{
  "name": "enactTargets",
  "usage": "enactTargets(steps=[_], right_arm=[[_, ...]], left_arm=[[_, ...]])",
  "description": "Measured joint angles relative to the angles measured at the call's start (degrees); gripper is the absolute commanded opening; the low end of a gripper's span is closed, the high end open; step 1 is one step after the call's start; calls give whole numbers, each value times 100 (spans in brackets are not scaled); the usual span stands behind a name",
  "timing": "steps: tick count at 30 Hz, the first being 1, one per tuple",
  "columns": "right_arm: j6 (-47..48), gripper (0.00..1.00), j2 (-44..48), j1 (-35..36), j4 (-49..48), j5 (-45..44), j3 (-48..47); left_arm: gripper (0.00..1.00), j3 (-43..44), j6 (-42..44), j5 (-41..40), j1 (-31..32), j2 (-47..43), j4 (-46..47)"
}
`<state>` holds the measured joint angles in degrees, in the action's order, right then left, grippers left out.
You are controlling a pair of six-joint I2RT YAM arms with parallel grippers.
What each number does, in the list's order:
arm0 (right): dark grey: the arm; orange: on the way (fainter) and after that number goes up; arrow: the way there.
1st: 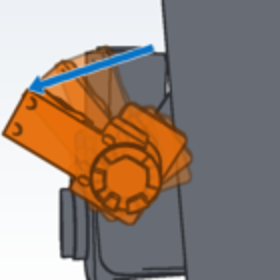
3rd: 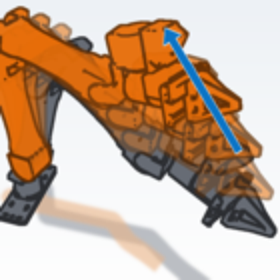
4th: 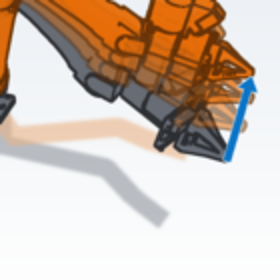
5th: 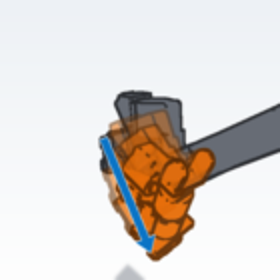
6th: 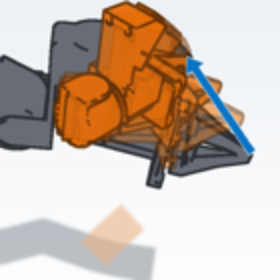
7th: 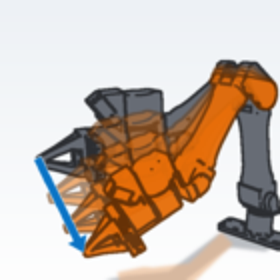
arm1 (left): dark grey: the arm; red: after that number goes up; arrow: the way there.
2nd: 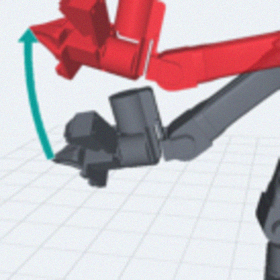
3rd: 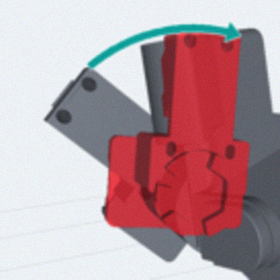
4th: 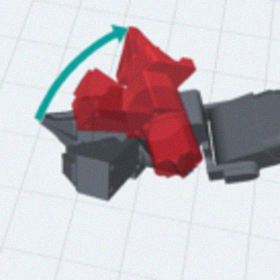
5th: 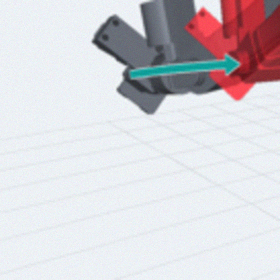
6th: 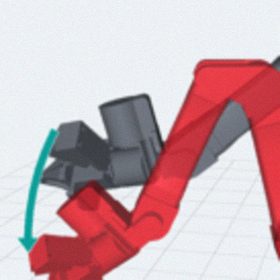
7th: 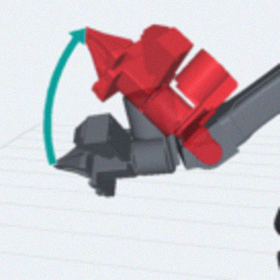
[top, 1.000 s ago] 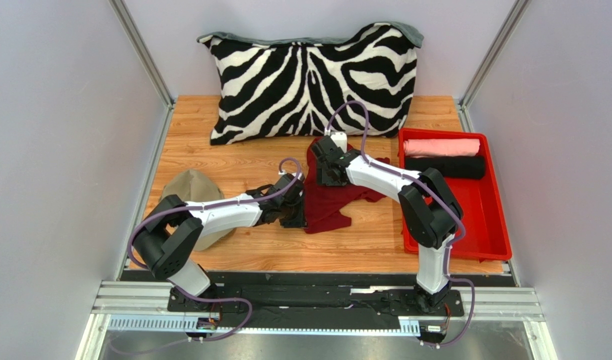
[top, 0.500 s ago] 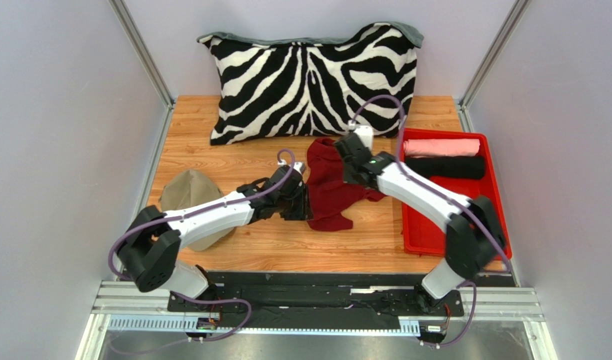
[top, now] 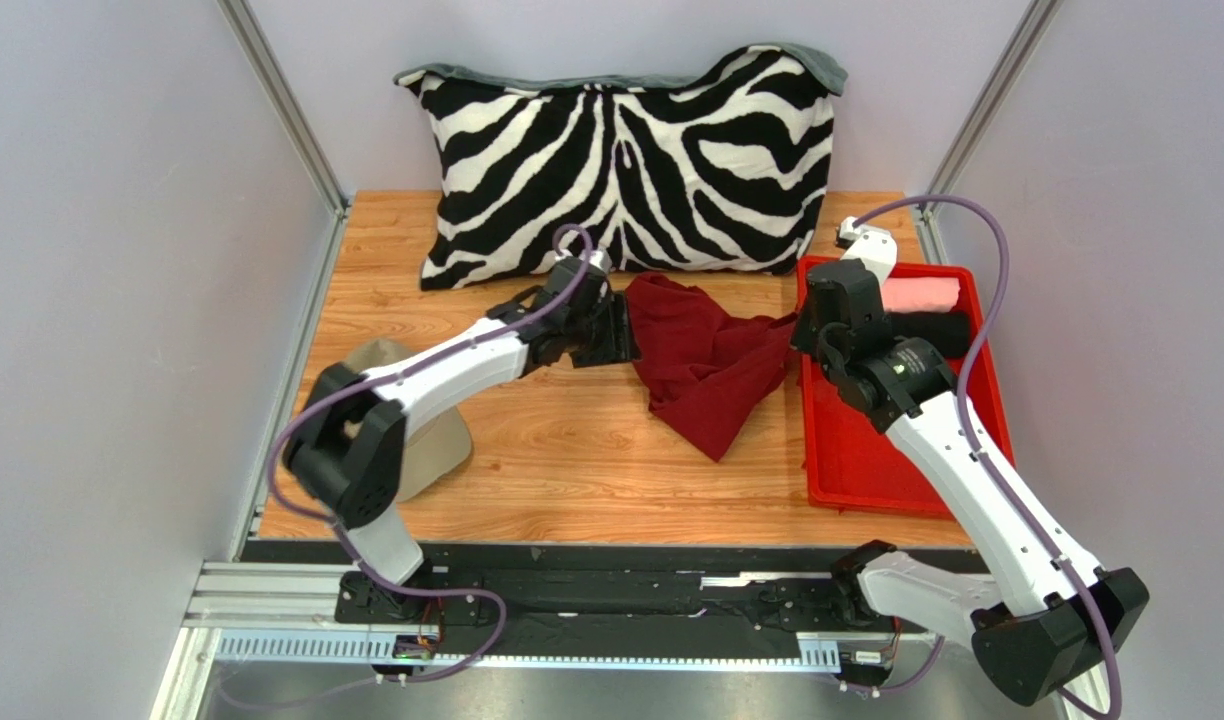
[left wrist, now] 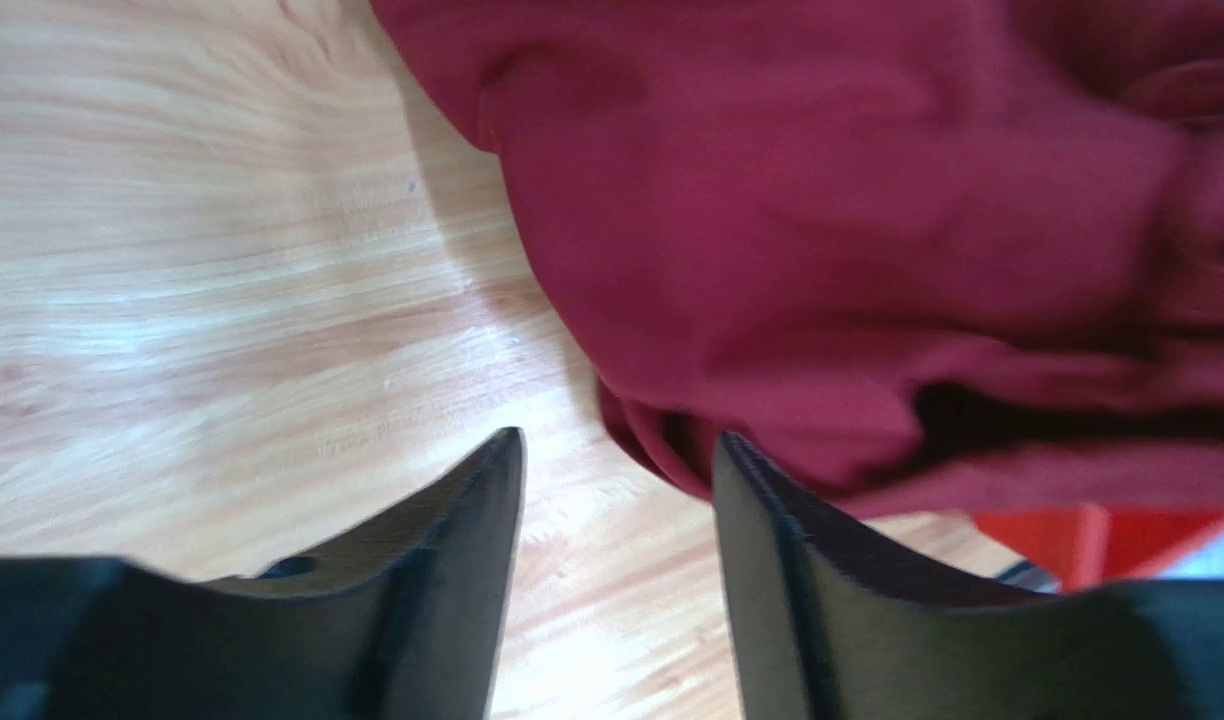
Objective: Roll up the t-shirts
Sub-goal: Flatten out the T-shirt at the center of the board.
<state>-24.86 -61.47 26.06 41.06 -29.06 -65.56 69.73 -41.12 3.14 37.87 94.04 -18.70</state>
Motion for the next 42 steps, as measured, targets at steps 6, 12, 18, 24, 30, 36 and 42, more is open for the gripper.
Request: enactTargets(steps=[6, 12, 18, 24, 30, 36, 42], right_arm=[[157, 0, -28, 4, 203, 48, -140], [243, 0, -39, 4, 308, 72, -345], [341, 0, -306, 4, 385, 267, -1150], [522, 0, -555, 4, 350, 933, -2175], [651, 0, -994, 4, 138, 1690, -3445], [691, 0, -1720, -74, -131, 2116, -4811], [354, 0, -1574, -702, -651, 2559, -3899]], left_arm=[[71, 236, -118, 304, 17, 1287, 127], [43, 568, -354, 476, 70, 1672, 273], [0, 791, -603, 452, 149, 1816, 501], [0, 590, -402, -308, 37, 758, -81], [0, 925, 236, -1137, -688, -1873, -848], [0, 2503, 1012, -1617, -835, -2608, -1451], [0, 2557, 1167, -1115, -826, -2424, -1659]])
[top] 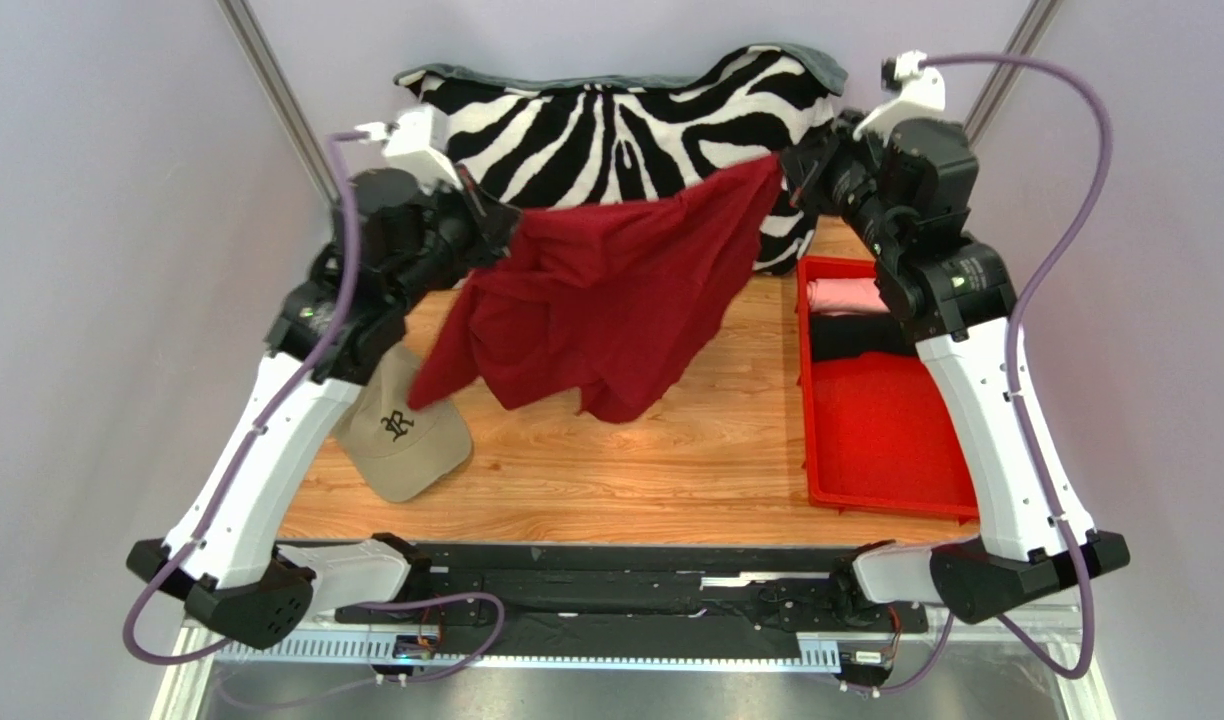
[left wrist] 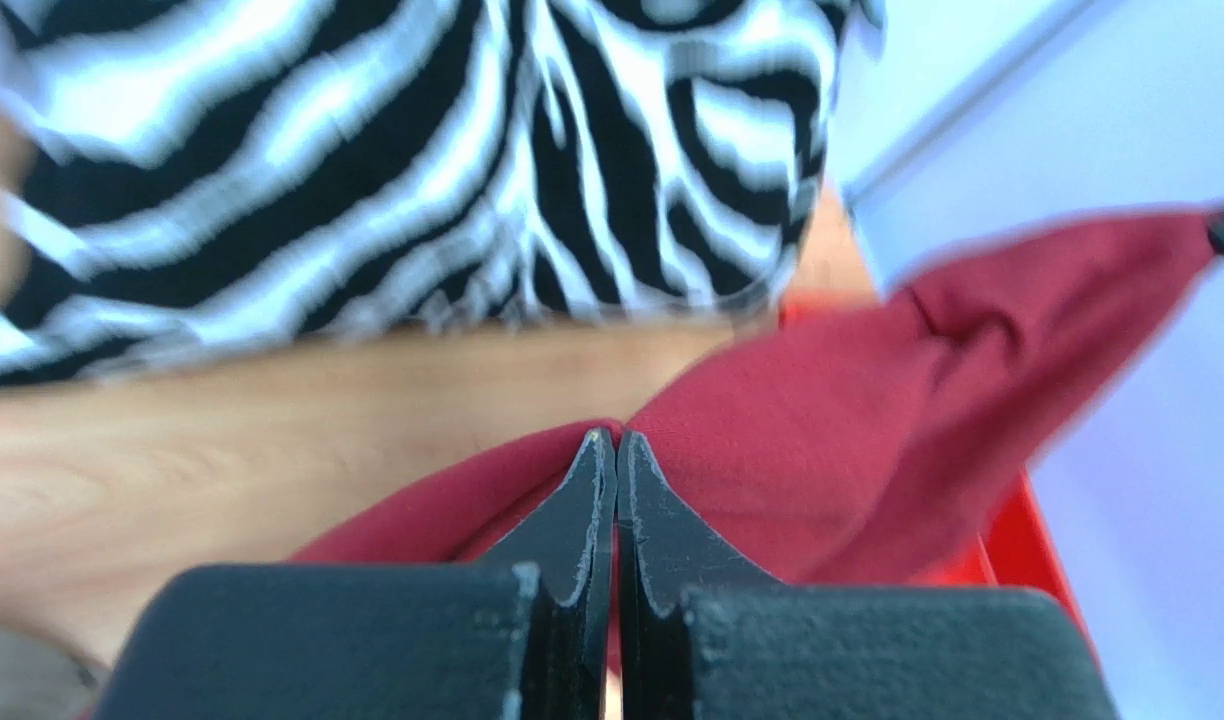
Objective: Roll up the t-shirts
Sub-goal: Flatten out the T-shirt at the center of the board.
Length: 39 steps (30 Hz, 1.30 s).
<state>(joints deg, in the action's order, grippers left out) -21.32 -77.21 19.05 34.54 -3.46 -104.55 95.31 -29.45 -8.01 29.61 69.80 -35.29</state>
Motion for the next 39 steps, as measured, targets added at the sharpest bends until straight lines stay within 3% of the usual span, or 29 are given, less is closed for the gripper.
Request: enactTargets(steps=[2, 4, 5, 8, 11, 15, 18, 21, 26, 39], right_arm=[[-192, 6, 162, -306, -125, 155, 800], [-330, 27, 133, -603, -162, 251, 1486], [-400, 45, 52, -688, -127, 275, 1714], [-514, 62, -291, -848, -57, 387, 2409], [-566, 68, -236, -619, -9, 319, 3058], [-640, 68, 350, 192, 33, 70, 4107], [-804, 55, 960, 597, -79, -33, 4854], [-1106, 48, 1473, 704, -186, -101, 5694], [-1506, 45, 1338, 898, -363, -157, 6339], [-1893, 46, 271, 1108, -1473, -258, 6684]], left_arm=[[1, -654, -103, 385, 107, 68, 203], [16, -1274, -186, 734, 323, 267, 247], [32, -1554, -251, 914, 468, 485, 245], [48, -2352, -540, 1167, 750, 1117, 332], [50, -3082, -739, 1130, 710, 1106, 236], [47, -3886, -1058, 800, 549, 236, 168], [38, -4376, -1329, 662, 529, -544, 234], [36, -5025, -1639, 767, 529, -876, 505], [37, -5733, -2004, 1038, 640, -321, 780], [40, -5698, -2603, 1108, 1165, 1266, 1880]])
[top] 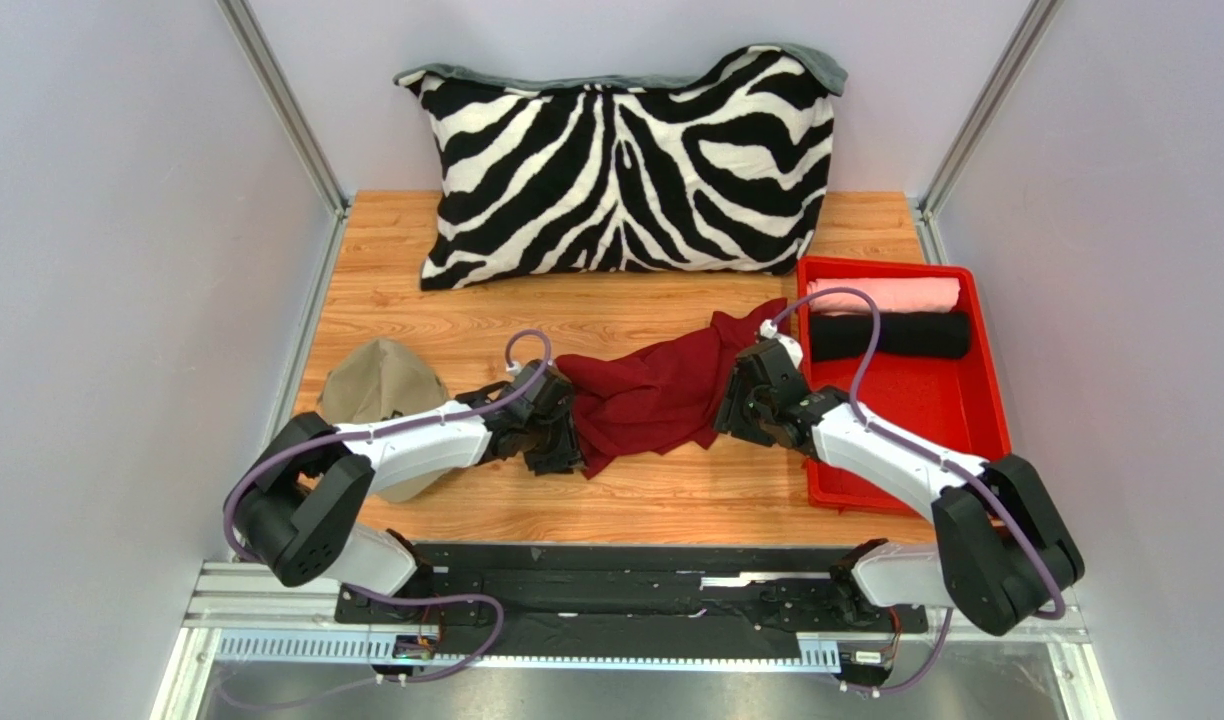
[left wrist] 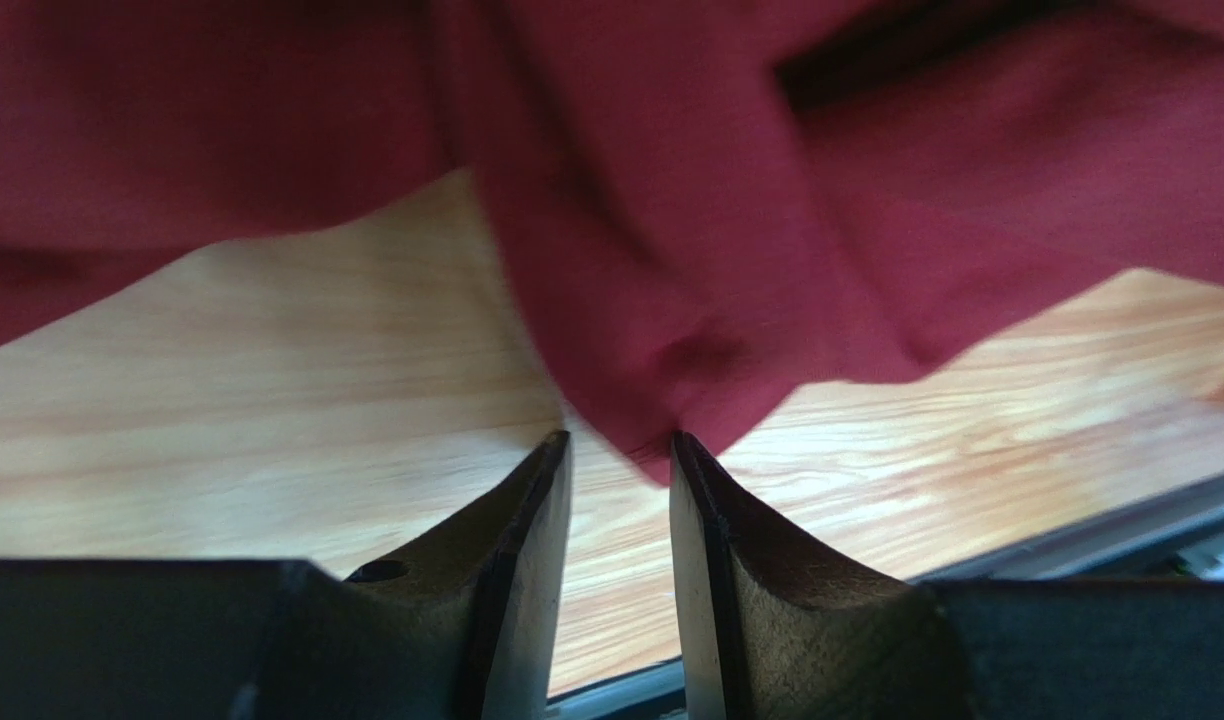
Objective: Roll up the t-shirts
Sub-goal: Flatten out the T-shirt at the center of the board.
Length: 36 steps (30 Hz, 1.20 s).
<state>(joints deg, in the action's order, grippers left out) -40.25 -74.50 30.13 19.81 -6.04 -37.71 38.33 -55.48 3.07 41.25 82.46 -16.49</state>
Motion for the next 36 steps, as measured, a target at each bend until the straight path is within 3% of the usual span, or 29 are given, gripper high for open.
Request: enactTargets(steps=[6, 12, 13, 16, 23, 28, 36], right_arm=[[-59, 45, -415, 0, -348, -203, 7], [-118, 20, -787, 0, -625, -321, -28], [-136, 11, -793, 0, -649, -330, -44], [-138, 0, -772, 0, -612, -358, -90], [17, 0, 127, 2, 221, -448, -551], [330, 0, 868, -7, 881, -730, -1508], [938, 0, 970, -481, 1781, -1102, -3915]], left_arm=[[36, 247, -227, -68, 144, 391, 446], [11, 278, -369, -278, 190, 483, 503], [3, 278, -385, -348, 190, 479, 479], [0, 278, -413, -564, 190, 391, 334], [0, 398, -291, -1613, 68, -577, -907], [0, 789, 31, -2218, -656, -1528, -1742], [0, 2627, 953, -2916, -1836, -2291, -2802]])
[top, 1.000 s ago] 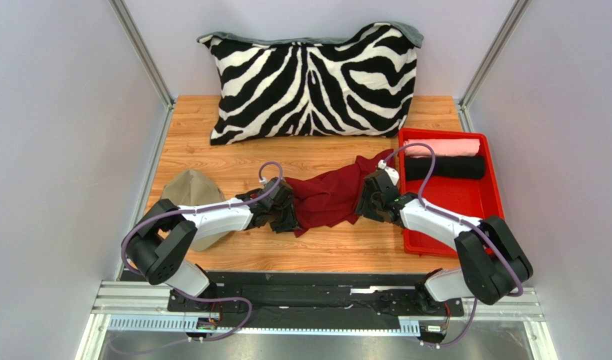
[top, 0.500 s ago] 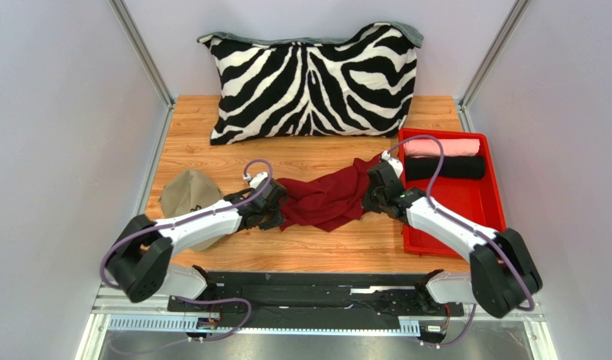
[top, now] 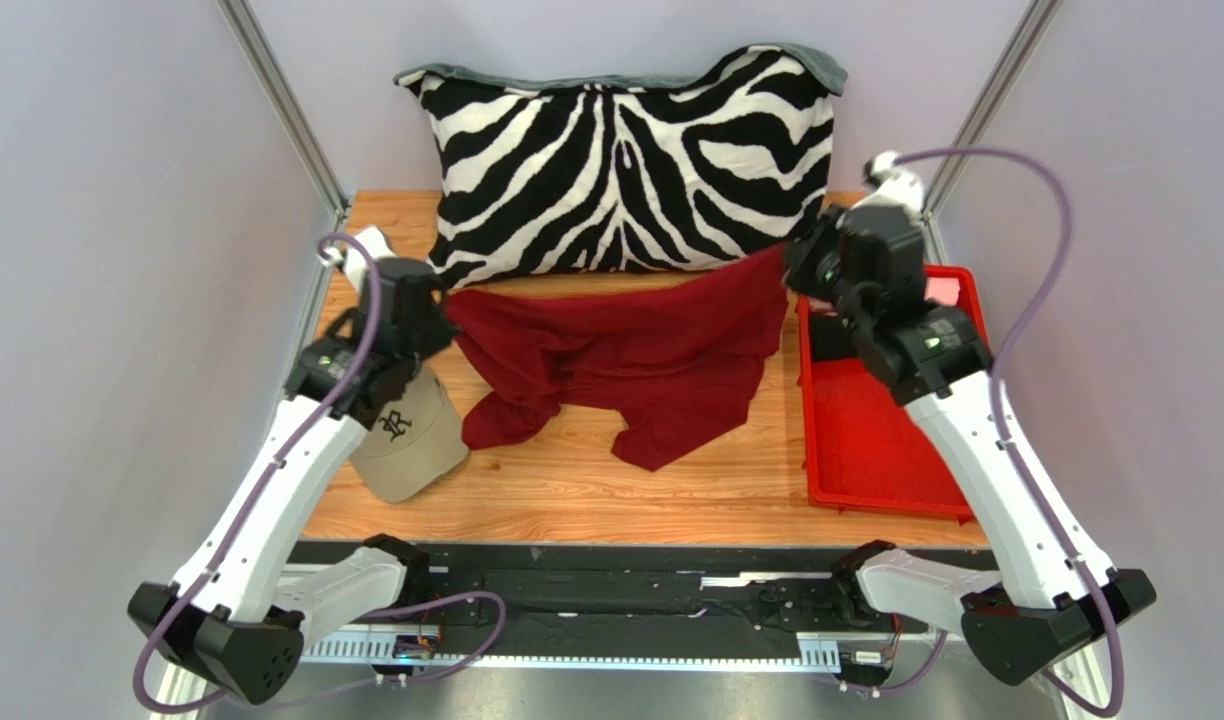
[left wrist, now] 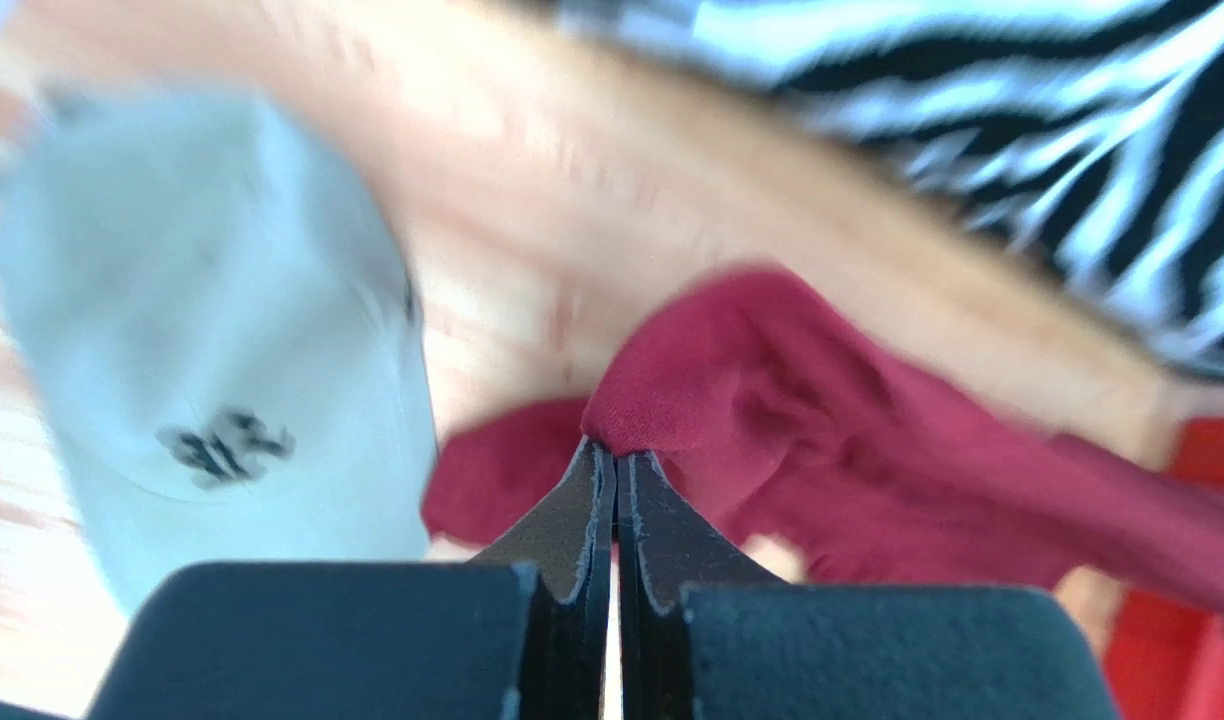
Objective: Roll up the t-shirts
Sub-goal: Flatten out the T-shirt at the center of the board.
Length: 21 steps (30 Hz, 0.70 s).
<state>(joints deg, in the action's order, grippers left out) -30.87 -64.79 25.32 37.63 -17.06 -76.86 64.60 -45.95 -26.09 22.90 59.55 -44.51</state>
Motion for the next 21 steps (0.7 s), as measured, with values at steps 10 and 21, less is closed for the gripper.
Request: enactTargets(steps=[10, 21], right_arm=[[527, 0, -595, -326, 350, -96, -3368], [737, 0, -629, -330, 26, 212, -4352]], left_arm=[[0, 2616, 935, 26, -332, -155, -273], [0, 3646, 1707, 501, -341, -494, 240]])
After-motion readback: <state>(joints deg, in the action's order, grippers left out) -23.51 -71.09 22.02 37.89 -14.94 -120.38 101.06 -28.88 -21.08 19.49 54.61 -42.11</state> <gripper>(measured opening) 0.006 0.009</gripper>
